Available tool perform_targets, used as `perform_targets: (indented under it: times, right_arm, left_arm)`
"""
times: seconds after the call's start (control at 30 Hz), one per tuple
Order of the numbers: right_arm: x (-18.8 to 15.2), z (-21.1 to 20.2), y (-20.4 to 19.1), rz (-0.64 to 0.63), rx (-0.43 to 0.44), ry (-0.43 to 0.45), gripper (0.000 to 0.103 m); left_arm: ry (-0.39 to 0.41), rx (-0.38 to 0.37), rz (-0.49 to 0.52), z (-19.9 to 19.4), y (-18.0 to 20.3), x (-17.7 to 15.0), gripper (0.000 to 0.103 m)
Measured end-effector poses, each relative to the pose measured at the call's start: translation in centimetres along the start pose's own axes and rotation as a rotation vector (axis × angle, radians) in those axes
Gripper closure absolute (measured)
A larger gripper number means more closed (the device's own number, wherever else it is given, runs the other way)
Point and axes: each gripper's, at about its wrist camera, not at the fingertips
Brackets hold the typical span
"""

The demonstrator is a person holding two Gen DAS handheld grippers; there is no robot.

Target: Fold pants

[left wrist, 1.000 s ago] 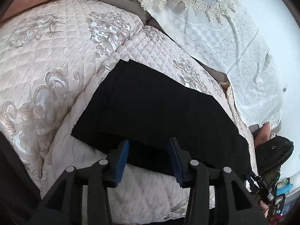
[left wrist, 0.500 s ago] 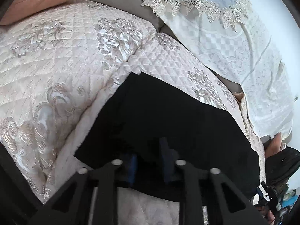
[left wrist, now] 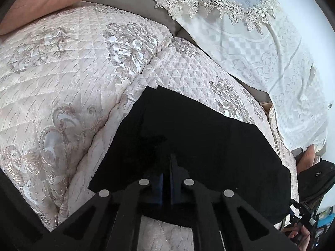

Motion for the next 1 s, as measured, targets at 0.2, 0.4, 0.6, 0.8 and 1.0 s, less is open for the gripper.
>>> perform_targets:
  times: [0.2, 0.4, 0.6, 0.8, 1.0]
  right_arm:
    - [1.0, -1.4, -1.1, -0.071, 0.003, 0.071, 0.093]
    - [1.6, -3.4, -1.6, -0.072, 0.063, 0.119, 0.097]
    - [0.2, -6.4, -2.2, -0.075, 0.103, 0.154, 0.097]
    - [-2.0, -3.0, 1.0, -0.017, 0.035, 0.047, 0.097]
    - [-1.6, -3.4, 0.3, -0.074, 0.003, 0.049, 0.096]
  left_arm:
    - [0.026, -0.016, 0.028, -0.5, 0.7, 0.5, 0.099]
    - [0.084, -0.059, 0.073, -2.8, 1.9, 1.8, 0.099]
    - [0.124, -0.055, 0.077, -5.1, 0.6, 2.2, 0.099]
    - [0.016, 0.021, 0.032, -1.6, -2.4, 0.1, 0.099]
    - [0.024, 0.018, 0.049, -1.4, -2.4, -0.2, 0.099]
Point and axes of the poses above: each gripper's, at about its wrist camera, not at the fingertips, and z roughly the way its jaws point, y to its right, x to its top, and after that the axes turned 9 degrees about -z, right-handed
